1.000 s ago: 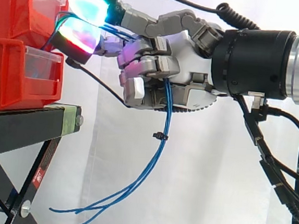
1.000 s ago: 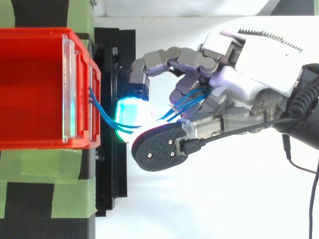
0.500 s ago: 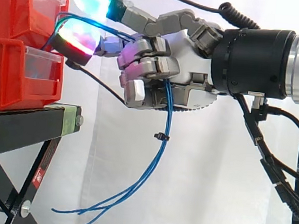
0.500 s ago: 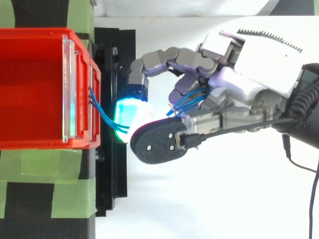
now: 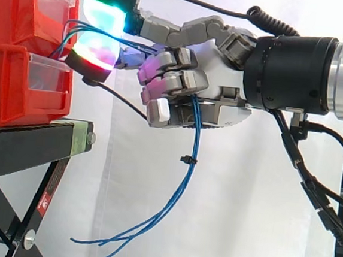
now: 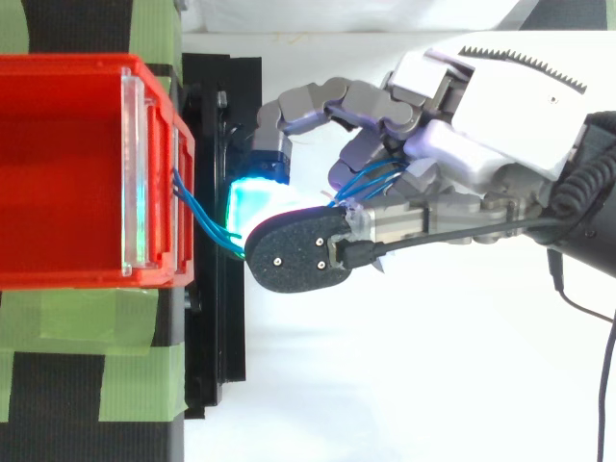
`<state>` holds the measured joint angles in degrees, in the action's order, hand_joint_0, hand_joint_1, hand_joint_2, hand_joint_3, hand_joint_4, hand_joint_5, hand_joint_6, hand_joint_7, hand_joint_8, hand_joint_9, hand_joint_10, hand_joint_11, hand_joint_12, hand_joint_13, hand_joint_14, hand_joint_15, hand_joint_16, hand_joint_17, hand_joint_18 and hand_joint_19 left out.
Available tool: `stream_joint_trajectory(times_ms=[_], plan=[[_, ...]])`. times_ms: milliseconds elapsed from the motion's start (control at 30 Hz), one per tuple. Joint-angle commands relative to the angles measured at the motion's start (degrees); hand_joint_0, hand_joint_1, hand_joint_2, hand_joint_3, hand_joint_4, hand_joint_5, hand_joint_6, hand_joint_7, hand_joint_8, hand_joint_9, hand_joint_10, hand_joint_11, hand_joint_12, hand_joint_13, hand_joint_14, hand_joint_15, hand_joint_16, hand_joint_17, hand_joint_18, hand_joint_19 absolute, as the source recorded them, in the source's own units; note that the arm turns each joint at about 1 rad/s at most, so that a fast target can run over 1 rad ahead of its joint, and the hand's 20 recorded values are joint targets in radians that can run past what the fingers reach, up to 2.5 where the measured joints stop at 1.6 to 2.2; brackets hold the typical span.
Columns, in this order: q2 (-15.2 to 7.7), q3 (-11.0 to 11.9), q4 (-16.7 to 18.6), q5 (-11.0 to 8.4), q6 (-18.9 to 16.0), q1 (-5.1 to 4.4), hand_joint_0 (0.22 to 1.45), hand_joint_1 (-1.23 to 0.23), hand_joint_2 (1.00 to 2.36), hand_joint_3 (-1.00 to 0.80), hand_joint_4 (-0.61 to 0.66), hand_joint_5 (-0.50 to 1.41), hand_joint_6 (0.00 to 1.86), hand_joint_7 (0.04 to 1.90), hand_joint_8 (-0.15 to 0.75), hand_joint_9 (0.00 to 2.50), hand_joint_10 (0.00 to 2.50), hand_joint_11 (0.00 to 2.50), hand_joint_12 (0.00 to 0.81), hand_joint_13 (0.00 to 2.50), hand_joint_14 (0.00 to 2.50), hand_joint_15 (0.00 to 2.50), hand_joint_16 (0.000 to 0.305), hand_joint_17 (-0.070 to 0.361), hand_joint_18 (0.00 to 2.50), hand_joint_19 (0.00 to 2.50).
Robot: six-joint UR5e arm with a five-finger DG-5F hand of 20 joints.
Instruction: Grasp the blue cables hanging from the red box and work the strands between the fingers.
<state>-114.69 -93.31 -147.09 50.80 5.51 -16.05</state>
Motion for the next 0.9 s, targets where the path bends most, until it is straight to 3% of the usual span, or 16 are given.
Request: stream_joint_trajectory(times_ms=[0,133,300,467,800,867], plan=[[-0.01,-0.03,-0.04,0.00,0.03,0.05,0.83,-0.70,1.01,-0.73,0.24,-0.05,0.93,1.09,0.499,1.88,2.50,2.50,0.704,2.08,2.50,1.74,0.286,0.215,2.50,0.73],[-0.01,-0.03,0.14,0.00,0.12,0.05,0.85,-0.72,1.01,-0.71,0.24,-0.10,1.00,1.05,0.499,1.88,2.50,2.50,0.704,2.08,2.50,1.74,0.286,0.215,2.50,0.73],[-0.01,0.05,0.22,0.00,0.12,0.05,0.80,-0.75,1.00,-0.89,0.25,-0.13,1.02,1.04,0.499,1.88,2.50,2.50,0.704,2.08,2.50,1.74,0.286,0.215,2.50,0.73],[-0.01,0.05,0.22,0.00,0.12,0.05,0.80,-0.76,1.00,-0.91,0.25,-0.14,1.03,1.04,0.499,1.88,2.50,2.50,0.704,2.08,2.50,1.74,0.286,0.215,2.50,0.73],[-0.01,0.05,0.31,0.00,0.38,0.05,0.92,-0.74,1.01,-0.58,0.24,-0.15,1.14,0.99,0.499,1.88,2.50,2.50,0.704,2.08,2.50,1.74,0.286,0.215,2.50,0.73],[-0.01,-0.03,0.31,0.00,0.47,0.05,0.88,-0.73,1.01,-0.70,0.24,-0.15,1.14,1.01,0.499,1.88,2.50,2.50,0.704,2.08,2.50,1.74,0.286,0.215,2.50,0.73]])
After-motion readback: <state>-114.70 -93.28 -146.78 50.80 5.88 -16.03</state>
